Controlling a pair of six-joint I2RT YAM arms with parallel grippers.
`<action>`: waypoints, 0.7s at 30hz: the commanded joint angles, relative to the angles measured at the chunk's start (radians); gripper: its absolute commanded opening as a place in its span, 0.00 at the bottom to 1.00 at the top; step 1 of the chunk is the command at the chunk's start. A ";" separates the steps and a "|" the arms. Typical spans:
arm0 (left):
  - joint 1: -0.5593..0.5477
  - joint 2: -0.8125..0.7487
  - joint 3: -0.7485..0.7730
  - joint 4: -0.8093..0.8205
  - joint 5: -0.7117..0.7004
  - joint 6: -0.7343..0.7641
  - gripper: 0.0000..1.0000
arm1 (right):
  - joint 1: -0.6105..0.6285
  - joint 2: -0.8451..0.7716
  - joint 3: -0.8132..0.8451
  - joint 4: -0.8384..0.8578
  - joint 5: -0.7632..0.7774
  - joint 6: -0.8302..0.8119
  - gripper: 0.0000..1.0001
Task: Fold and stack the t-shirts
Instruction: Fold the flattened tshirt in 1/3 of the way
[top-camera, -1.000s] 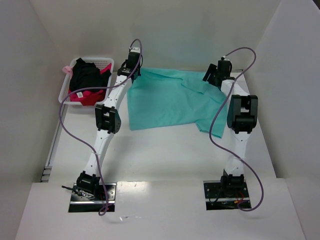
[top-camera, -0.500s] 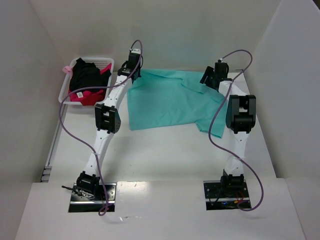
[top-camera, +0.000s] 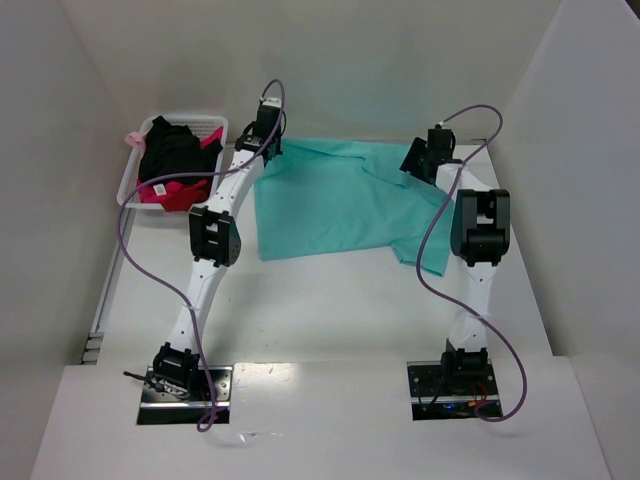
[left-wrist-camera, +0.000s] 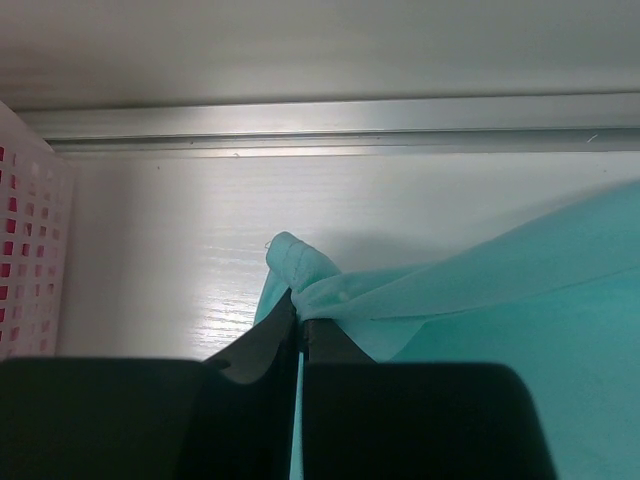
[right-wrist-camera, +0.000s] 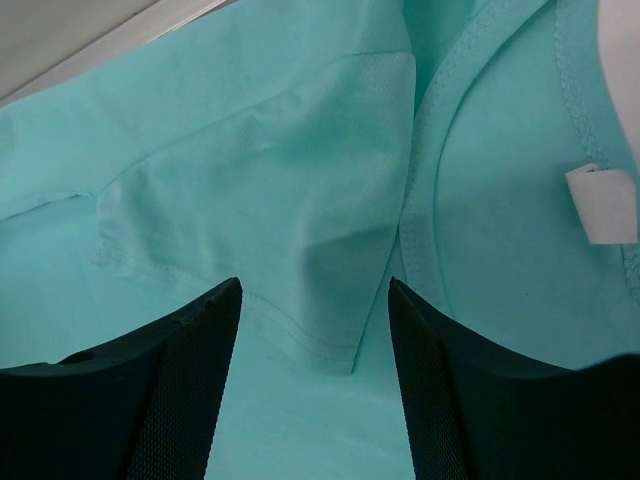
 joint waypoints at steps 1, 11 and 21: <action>-0.005 -0.083 -0.003 0.011 0.008 0.016 0.00 | 0.011 0.017 -0.004 0.008 0.007 0.016 0.66; -0.005 -0.083 -0.003 0.011 0.008 0.016 0.00 | 0.011 0.046 -0.004 -0.001 -0.002 0.016 0.63; -0.005 -0.083 -0.003 0.011 0.017 0.016 0.00 | 0.011 0.075 0.032 -0.037 -0.002 0.016 0.58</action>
